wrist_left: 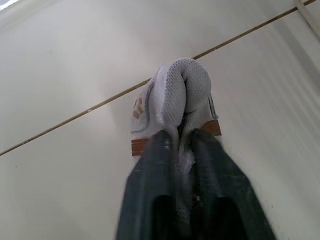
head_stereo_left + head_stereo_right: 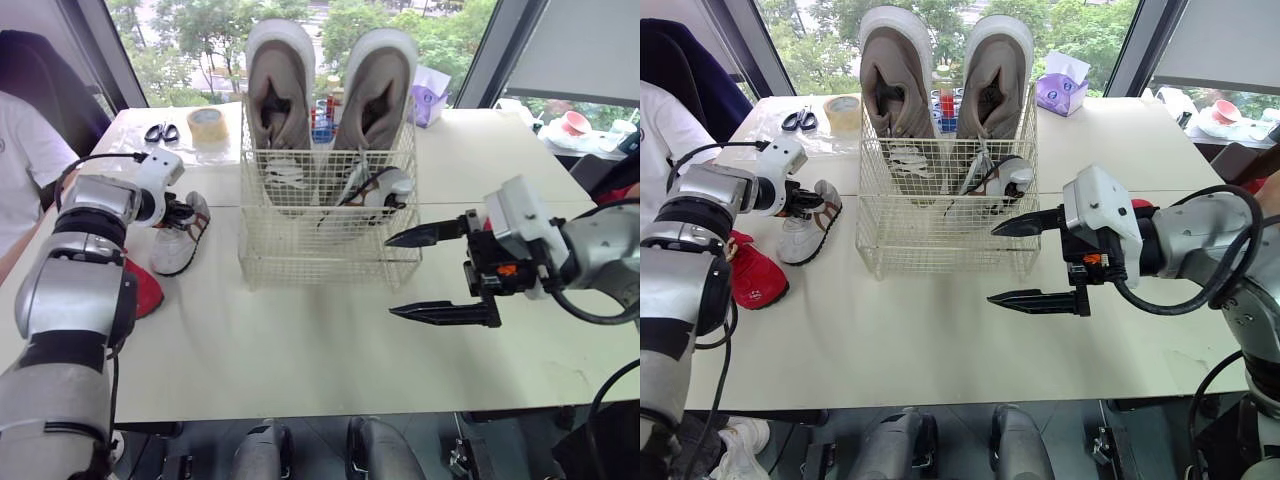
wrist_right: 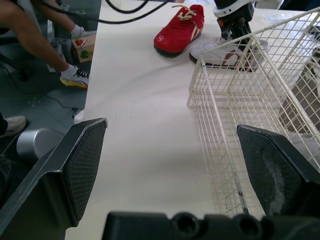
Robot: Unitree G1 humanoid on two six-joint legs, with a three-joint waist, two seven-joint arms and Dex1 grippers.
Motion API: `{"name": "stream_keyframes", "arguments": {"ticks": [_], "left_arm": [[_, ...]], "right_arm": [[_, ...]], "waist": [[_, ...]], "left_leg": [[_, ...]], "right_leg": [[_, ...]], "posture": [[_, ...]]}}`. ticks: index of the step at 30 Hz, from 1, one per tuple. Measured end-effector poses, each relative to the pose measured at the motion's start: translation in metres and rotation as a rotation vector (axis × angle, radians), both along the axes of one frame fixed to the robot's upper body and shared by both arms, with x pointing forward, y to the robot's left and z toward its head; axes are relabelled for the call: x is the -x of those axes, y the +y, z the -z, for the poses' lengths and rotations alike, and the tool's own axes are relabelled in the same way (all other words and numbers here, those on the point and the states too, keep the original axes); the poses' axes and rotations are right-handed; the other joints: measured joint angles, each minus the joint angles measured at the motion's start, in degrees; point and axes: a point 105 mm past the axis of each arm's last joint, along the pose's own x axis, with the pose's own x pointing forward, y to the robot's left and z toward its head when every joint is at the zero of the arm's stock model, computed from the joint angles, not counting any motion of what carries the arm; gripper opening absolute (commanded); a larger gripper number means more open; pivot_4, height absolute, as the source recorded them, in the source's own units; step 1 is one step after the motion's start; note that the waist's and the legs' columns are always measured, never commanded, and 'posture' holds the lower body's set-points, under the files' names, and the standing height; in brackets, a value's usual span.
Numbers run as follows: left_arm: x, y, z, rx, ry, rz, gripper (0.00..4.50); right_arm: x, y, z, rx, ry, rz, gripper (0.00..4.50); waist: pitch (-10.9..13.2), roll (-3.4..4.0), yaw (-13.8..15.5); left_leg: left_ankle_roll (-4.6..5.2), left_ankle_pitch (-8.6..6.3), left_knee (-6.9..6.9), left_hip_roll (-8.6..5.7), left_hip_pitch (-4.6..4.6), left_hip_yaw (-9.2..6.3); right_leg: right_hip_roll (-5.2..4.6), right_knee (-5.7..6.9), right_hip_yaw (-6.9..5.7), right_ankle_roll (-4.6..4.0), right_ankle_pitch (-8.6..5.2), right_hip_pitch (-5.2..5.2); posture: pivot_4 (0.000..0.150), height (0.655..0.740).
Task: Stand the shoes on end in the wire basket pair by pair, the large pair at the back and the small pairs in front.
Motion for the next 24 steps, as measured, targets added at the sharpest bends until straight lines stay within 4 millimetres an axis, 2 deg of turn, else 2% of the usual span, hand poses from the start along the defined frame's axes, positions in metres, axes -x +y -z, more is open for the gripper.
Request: {"name": "stream_keyframes", "arguments": {"ticks": [5,7,9,10,12,13,14,16,17,18,21,24], "left_arm": [[0.000,0.006,-0.004,0.129,-0.036,-0.096,0.01],[-0.002,0.011,-0.020,0.226,-0.096,-0.147,0.01],[-0.006,0.015,-0.054,0.309,-0.211,-0.178,0.01],[-0.007,0.020,-0.085,0.346,-0.326,-0.192,0.01],[-0.004,0.026,-0.134,0.381,-0.500,-0.201,0.01],[-0.001,0.027,-0.149,0.404,-0.560,-0.198,0.01],[0.004,0.026,-0.173,0.453,-0.665,-0.183,0.01],[0.023,0.010,-0.205,0.537,-0.832,-0.111,0.01],[0.047,-0.013,-0.218,0.524,-0.986,-0.049,0.01],[0.051,-0.018,-0.221,0.527,-1.007,-0.034,0.01],[0.085,-0.051,-0.225,0.420,-1.183,-0.045,0.01],[0.116,-0.070,-0.251,0.301,-1.373,-0.089,0.01]], "right_arm": [[-0.006,-0.003,-0.004,-0.001,-0.014,0.004,4.50],[-0.010,-0.003,-0.005,0.000,-0.022,0.002,4.50],[-0.014,-0.004,-0.007,0.001,-0.028,0.004,4.50],[-0.016,-0.004,-0.009,0.003,-0.038,-0.001,4.50],[-0.019,-0.004,-0.011,0.001,-0.045,0.001,4.50],[-0.020,-0.004,-0.012,-0.003,-0.045,0.001,4.50],[-0.023,-0.003,-0.014,-0.014,-0.045,-0.001,4.50],[-0.027,-0.003,-0.018,-0.030,-0.042,0.004,4.50],[-0.030,-0.001,-0.024,-0.064,-0.037,0.013,4.50],[-0.031,-0.001,-0.024,-0.068,-0.035,0.017,4.50],[-0.034,0.006,-0.031,-0.122,0.000,0.018,4.50],[-0.038,0.007,-0.033,-0.131,0.032,0.038,4.50]], "waist": [[0.01,-0.02,0.05],[0.11,-0.20,0.08],[0.15,-0.31,0.10],[0.15,-0.32,0.09],[0.14,-0.31,0.14],[0.14,-0.30,0.11],[0.14,-0.30,0.05],[0.14,-0.30,0.12],[0.10,-0.24,0.12],[0.11,-0.25,0.18],[0.09,-0.27,0.26],[0.09,-0.28,0.32]], "left_leg": [[0.01,0.01,0.03,0.00,-0.02,-0.01],[0.00,0.01,0.04,0.00,-0.10,-0.03],[-0.01,0.02,0.15,0.00,-0.31,-0.12],[-0.01,0.02,0.18,-0.01,-0.39,-0.11],[-0.10,0.07,0.30,-0.02,-0.40,-0.08],[-0.14,0.09,0.31,-0.03,-0.40,-0.06],[-0.17,0.11,0.34,-0.03,-0.41,-0.05],[-0.17,0.11,0.49,-0.06,-0.45,-0.10],[-0.15,0.10,0.62,-0.11,-0.49,-0.12],[-0.15,0.09,0.71,-0.11,-0.55,-0.19],[-0.14,0.10,0.89,-0.13,-0.65,-0.23],[-0.11,0.10,0.90,-0.13,-0.64,-0.24]], "right_leg": [[0.00,0.04,0.00,0.01,0.00,-0.02],[0.01,0.07,-0.01,0.01,0.00,-0.11],[0.02,0.07,-0.05,0.01,0.01,-0.21],[0.00,0.05,-0.05,0.03,0.02,-0.26],[-0.03,0.04,-0.06,0.06,0.02,-0.21],[-0.06,0.03,-0.04,0.07,0.02,-0.21],[-0.09,0.02,-0.03,0.12,0.05,-0.20],[-0.16,0.05,-0.01,0.16,0.07,-0.15],[-0.24,0.05,0.04,0.28,0.14,-0.09],[-0.24,0.09,0.02,0.29,0.14,-0.09],[-0.19,0.07,-0.01,0.38,0.25,-0.07],[-0.13,0.06,-0.02,0.37,0.32,-0.04]], "posture": [[0.150,0.7400],[0.150,0.7400],[0.150,0.7400],[0.150,0.7400],[0.150,0.7400],[0.150,0.7400],[0.150,0.7400],[0.150,0.7400],[0.150,0.7400],[0.150,0.7400],[0.150,0.7400],[0.150,0.7400]]}}
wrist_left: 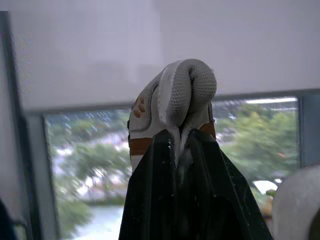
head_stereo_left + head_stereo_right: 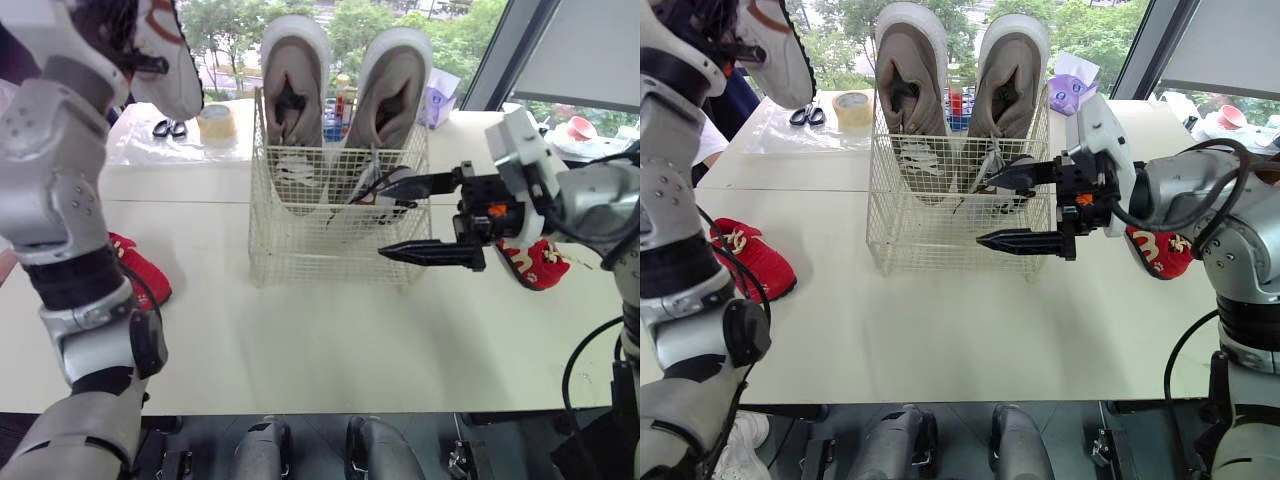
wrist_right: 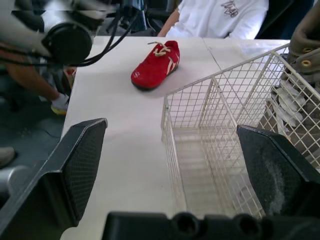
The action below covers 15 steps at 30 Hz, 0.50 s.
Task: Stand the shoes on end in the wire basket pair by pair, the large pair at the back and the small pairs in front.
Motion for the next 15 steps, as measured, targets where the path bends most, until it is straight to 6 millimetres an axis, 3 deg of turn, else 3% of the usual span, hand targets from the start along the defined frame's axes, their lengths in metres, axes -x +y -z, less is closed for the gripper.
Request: {"name": "stream_keyframes", "arguments": {"ticks": [2,4,9,15], "left_arm": [[0.023,-0.016,-0.019,-0.046,-0.139,-0.027,0.01],[0.031,-0.037,-0.018,-0.109,-0.214,-0.009,0.01],[0.020,-0.091,0.020,-0.222,-0.211,0.122,0.01],[0.028,-0.141,0.060,-0.270,-0.206,0.277,0.01]], "right_arm": [[-0.003,0.000,0.001,0.014,0.017,0.006,4.50],[-0.007,-0.001,0.005,0.031,0.041,0.007,4.50],[-0.008,-0.004,0.009,0.080,0.075,0.026,4.50],[-0.002,-0.018,0.017,0.111,0.110,0.101,4.50]], "waist": [[-0.06,0.08,-0.04],[-0.11,0.16,0.04],[-0.10,0.16,0.00],[-0.11,0.17,0.00]], "left_leg": [[0.05,-0.03,-0.02,0.01,0.09,0.03],[0.32,-0.19,-0.05,0.01,0.32,0.05],[0.36,-0.22,-0.05,0.03,0.44,0.05],[0.42,-0.25,-0.03,0.04,0.46,0.05]], "right_leg": [[0.02,-0.02,0.01,0.00,0.00,0.08],[0.02,-0.07,0.01,0.00,-0.01,0.35],[0.02,-0.12,0.02,-0.01,-0.01,0.48],[0.03,-0.21,0.02,0.00,-0.01,0.53]], "posture": [[0.150,0.7400],[0.150,0.7400],[0.150,0.7400],[0.150,0.7400]]}}
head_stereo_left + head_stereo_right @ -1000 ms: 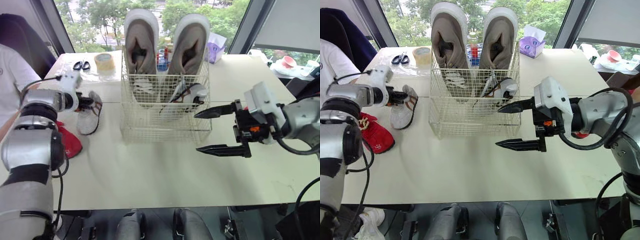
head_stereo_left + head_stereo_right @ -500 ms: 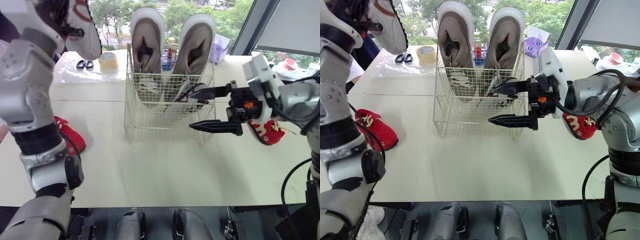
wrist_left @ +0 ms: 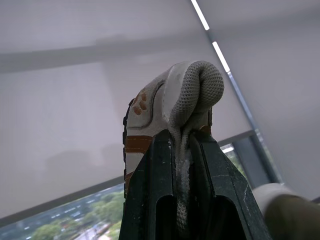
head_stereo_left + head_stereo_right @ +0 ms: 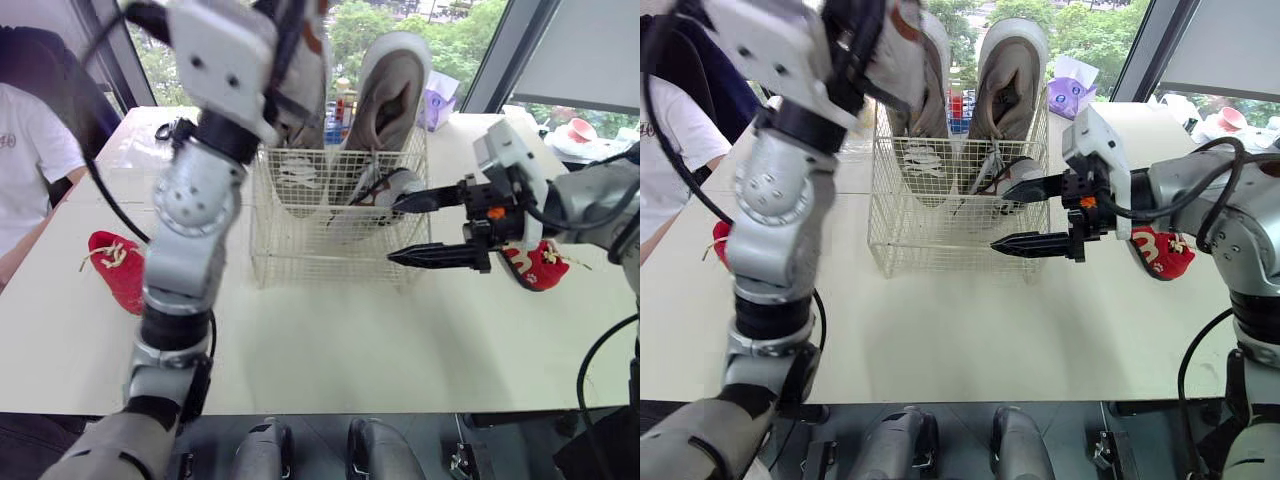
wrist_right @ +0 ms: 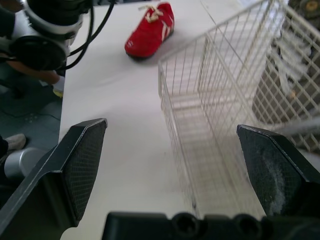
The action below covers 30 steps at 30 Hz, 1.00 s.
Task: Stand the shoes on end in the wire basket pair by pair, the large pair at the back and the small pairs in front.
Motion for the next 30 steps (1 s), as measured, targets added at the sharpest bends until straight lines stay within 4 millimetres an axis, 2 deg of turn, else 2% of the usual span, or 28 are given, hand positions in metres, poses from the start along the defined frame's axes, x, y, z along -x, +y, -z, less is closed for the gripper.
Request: {"name": "stream_keyframes", "arguments": {"ticks": [3,9,13,17,21,26,30], "left_arm": [[-0.004,-0.010,0.020,0.009,0.068,0.030,0.01],[0.000,-0.018,0.033,0.036,0.112,0.057,0.01],[-0.008,-0.010,0.052,0.031,0.120,-0.036,0.01],[-0.026,-0.003,0.089,-0.030,0.142,-0.168,0.01],[-0.035,-0.003,0.102,-0.044,0.125,-0.204,0.01],[-0.050,0.006,0.131,0.017,0.324,-0.198,0.01],[-0.047,0.011,0.130,0.052,0.391,-0.165,1.79]], "right_arm": [[0.006,-0.005,0.000,0.004,-0.001,0.031,4.50],[0.012,-0.009,0.000,-0.004,0.003,0.072,4.50],[0.012,-0.010,0.000,-0.014,0.010,0.086,4.50],[0.012,-0.010,0.000,-0.018,0.011,0.089,4.50],[0.012,-0.010,0.000,-0.019,0.007,0.082,4.50],[0.009,-0.010,0.002,-0.017,0.011,0.073,4.50],[0.009,-0.010,0.004,-0.019,0.003,0.067,4.50]], "waist": [[0.00,0.00,-0.01],[-0.01,0.02,0.00],[-0.02,0.04,-0.01],[-0.03,0.05,0.05],[-0.03,0.06,0.17],[-0.04,0.06,-0.03],[-0.04,0.07,-0.04]], "left_leg": [[0.09,-0.05,0.00,0.02,0.01,-0.02],[0.11,-0.06,0.00,0.02,0.03,-0.03],[0.12,-0.07,0.00,0.02,0.06,-0.03],[0.14,-0.08,0.00,0.02,0.11,-0.03],[0.17,-0.10,0.00,0.00,0.12,-0.03],[0.20,-0.12,-0.01,0.02,0.23,-0.04],[0.20,-0.12,-0.01,0.01,0.23,-0.04]], "right_leg": [[0.01,0.02,0.00,0.00,0.00,0.00],[0.02,0.02,0.00,-0.01,0.00,0.01],[0.02,0.02,0.00,-0.01,0.00,0.02],[0.01,0.01,0.00,-0.01,-0.01,0.08],[-0.05,0.00,-0.01,-0.01,0.00,0.09],[-0.06,0.00,-0.04,-0.01,-0.01,0.18],[-0.07,-0.02,-0.04,-0.01,-0.01,0.20]], "posture": [[0.150,0.7400],[0.150,0.7400],[0.150,0.7400],[0.150,0.7400],[0.150,0.7400],[0.150,0.7400],[0.150,0.7400]]}}
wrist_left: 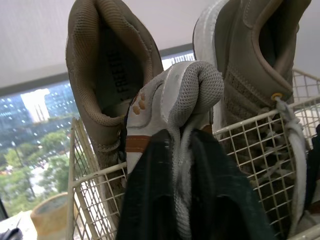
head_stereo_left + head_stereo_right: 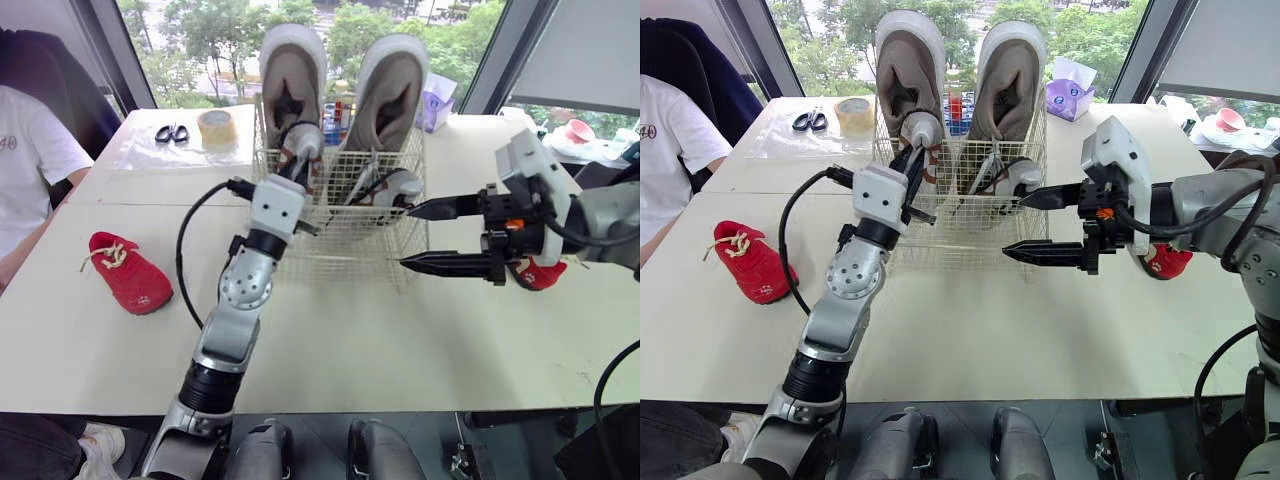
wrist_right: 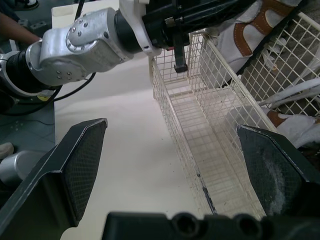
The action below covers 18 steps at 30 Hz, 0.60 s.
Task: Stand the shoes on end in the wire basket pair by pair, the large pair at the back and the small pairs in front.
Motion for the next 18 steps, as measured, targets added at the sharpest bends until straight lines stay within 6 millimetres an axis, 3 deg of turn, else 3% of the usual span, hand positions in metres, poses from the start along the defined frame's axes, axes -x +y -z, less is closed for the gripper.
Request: {"name": "stream_keyframes", "arguments": {"ticks": [5,10,15,18], "left_arm": [[0.013,0.005,0.005,-0.026,0.082,0.061,4.30],[0.039,0.015,-0.007,-0.096,0.103,0.138,4.30],[0.045,0.052,0.011,-0.113,0.314,0.127,4.30],[0.047,0.068,0.005,-0.047,0.419,0.186,4.30]], "right_arm": [[-0.001,-0.002,0.006,0.005,0.015,0.003,4.50],[-0.002,-0.006,0.012,-0.004,0.033,0.002,4.50],[0.000,-0.010,0.022,-0.005,0.077,0.006,4.50],[-0.003,-0.011,0.016,-0.072,0.056,0.023,4.50]], "waist": [[0.00,0.01,-0.02],[-0.01,0.02,-0.03],[-0.01,0.04,-0.03],[0.00,0.00,0.11]], "left_leg": [[0.00,0.00,0.00,0.00,0.01,-0.01],[-0.01,0.00,0.00,0.00,0.02,-0.04],[-0.02,0.01,-0.01,0.02,0.03,-0.06],[-0.05,0.02,0.02,0.01,0.03,-0.16]], "right_leg": [[0.01,0.00,0.00,0.00,0.00,0.01],[0.02,-0.04,0.00,-0.03,-0.02,0.04],[0.06,-0.03,0.00,-0.02,-0.02,0.04],[0.10,-0.06,-0.01,-0.03,-0.04,0.12]], "posture": [[0.150,0.7400],[0.150,0.7400],[0.150,0.7400],[0.150,0.7400]]}}
